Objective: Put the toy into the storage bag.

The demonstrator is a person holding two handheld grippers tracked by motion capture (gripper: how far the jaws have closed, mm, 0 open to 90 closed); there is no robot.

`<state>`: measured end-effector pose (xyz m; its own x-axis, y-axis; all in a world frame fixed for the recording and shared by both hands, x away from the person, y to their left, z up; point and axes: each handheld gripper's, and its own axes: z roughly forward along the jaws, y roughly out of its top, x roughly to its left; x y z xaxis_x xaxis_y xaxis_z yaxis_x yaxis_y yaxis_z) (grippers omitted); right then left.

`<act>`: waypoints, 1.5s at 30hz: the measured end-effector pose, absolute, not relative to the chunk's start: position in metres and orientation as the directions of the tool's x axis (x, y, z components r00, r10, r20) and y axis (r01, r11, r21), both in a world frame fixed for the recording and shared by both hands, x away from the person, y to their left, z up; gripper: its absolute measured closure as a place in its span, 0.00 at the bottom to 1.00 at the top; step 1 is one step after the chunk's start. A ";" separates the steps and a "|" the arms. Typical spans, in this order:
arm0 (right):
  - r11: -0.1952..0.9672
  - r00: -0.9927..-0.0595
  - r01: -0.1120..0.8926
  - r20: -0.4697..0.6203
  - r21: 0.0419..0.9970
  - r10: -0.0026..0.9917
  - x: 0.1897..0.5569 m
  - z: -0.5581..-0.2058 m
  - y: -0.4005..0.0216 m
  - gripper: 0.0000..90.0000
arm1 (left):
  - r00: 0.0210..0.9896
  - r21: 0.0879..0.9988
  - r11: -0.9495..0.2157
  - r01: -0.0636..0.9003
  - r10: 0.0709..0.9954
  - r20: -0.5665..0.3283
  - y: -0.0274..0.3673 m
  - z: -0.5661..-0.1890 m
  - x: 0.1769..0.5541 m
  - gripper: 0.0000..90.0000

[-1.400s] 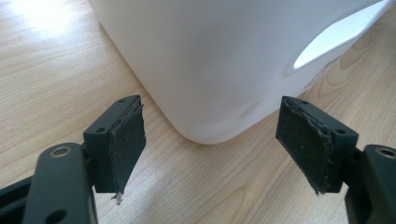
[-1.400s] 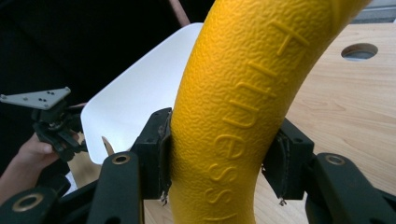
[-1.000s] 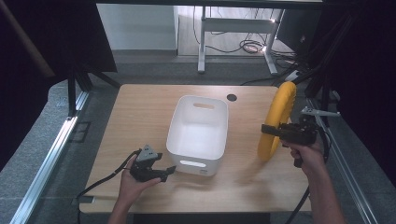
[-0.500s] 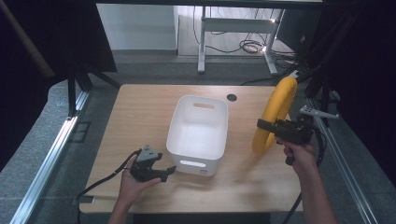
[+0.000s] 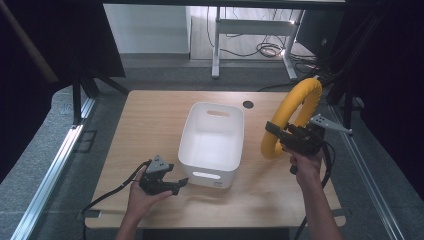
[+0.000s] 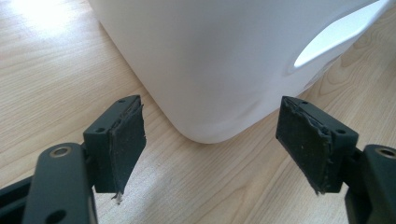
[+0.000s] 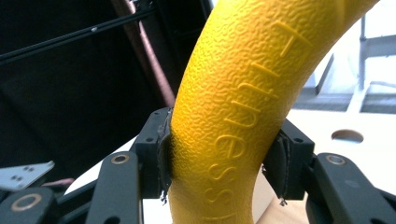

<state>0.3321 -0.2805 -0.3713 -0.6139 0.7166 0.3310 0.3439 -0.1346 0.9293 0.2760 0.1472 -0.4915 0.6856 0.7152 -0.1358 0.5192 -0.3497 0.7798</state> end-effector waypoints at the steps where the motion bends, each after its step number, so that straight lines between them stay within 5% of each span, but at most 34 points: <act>1: -0.132 -0.605 0.321 0.310 0.938 0.733 0.330 -0.370 -0.274 0.54 | 0.684 0.780 -0.346 0.521 0.716 -0.139 0.147 -0.491 0.276 0.27; 27: -0.154 -0.576 0.080 0.172 0.985 0.799 0.314 -0.341 -0.233 0.53 | 0.686 0.774 -0.353 0.525 0.714 -0.140 0.146 -0.493 0.276 0.27; 45: -0.146 -0.622 -0.001 0.113 0.989 0.775 0.308 -0.314 -0.208 0.53 | 0.686 0.775 -0.352 0.525 0.714 -0.140 0.147 -0.493 0.277 0.27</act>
